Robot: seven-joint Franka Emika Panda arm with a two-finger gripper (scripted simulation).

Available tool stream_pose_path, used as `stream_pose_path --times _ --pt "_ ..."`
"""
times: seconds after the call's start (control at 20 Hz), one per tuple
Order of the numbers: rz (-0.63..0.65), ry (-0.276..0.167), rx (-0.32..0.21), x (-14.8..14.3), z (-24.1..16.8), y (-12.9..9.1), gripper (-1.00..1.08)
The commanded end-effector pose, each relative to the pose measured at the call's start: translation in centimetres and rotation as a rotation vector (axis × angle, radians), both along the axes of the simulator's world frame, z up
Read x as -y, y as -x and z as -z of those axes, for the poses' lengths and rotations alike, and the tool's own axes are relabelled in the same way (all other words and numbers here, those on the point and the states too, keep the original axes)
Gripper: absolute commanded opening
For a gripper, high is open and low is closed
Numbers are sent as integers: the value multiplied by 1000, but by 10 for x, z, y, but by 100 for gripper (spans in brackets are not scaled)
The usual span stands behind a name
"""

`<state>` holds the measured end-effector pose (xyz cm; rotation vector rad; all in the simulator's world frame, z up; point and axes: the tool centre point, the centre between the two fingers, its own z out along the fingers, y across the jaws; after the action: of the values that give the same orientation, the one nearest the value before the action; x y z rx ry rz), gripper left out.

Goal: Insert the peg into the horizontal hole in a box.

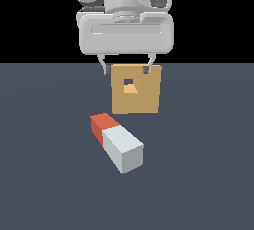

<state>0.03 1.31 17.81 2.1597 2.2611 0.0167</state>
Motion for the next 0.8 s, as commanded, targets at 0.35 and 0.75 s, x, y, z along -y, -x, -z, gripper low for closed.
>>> stream_pose_path --times 0.35,0.75 --pt "-26 0 -1 4 5 2 100" --pt "-121 0 -4 19 25 7 100"
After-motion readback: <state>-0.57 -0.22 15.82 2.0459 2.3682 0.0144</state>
